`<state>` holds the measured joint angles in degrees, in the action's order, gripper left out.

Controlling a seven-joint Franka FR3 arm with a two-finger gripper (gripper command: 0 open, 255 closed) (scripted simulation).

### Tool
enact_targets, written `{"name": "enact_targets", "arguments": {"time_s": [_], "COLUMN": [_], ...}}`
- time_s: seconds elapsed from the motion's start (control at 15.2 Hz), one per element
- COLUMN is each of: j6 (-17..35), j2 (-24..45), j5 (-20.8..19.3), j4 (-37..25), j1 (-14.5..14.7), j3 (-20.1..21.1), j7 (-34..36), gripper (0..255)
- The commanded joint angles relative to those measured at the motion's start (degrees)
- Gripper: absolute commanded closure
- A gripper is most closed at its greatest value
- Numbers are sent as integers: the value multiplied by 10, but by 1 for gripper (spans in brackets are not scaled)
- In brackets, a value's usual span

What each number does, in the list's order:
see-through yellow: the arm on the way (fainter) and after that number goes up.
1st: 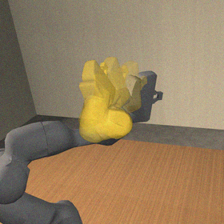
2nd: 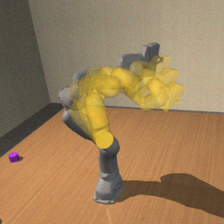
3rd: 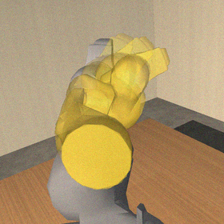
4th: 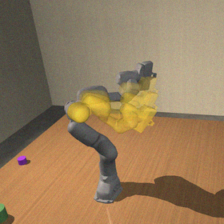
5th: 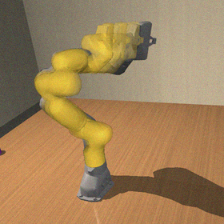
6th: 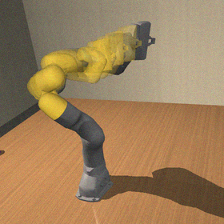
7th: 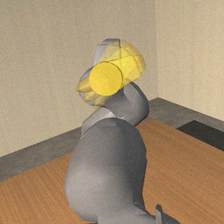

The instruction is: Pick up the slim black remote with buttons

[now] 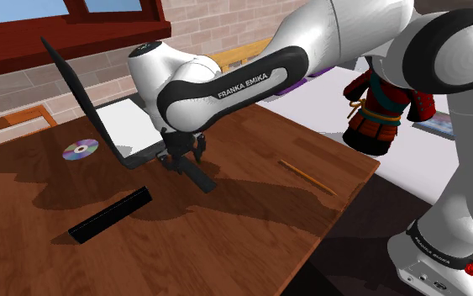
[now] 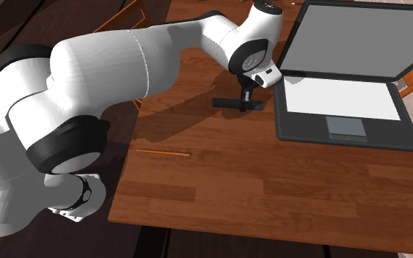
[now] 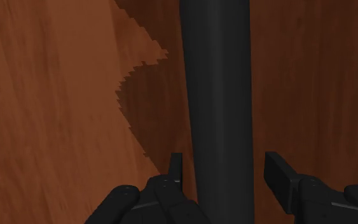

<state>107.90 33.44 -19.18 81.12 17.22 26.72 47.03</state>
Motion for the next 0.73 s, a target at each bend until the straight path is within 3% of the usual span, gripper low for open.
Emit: {"name": "enact_targets", "arguments": {"time_s": [0.0,0.66], "j6": [1,-12], "j2": [0,-4], "j5": [0,2], "j4": [1,-9], "j1": [0,1], "j3": [0,1], "j7": [0,-2], "gripper": [255,255]}}
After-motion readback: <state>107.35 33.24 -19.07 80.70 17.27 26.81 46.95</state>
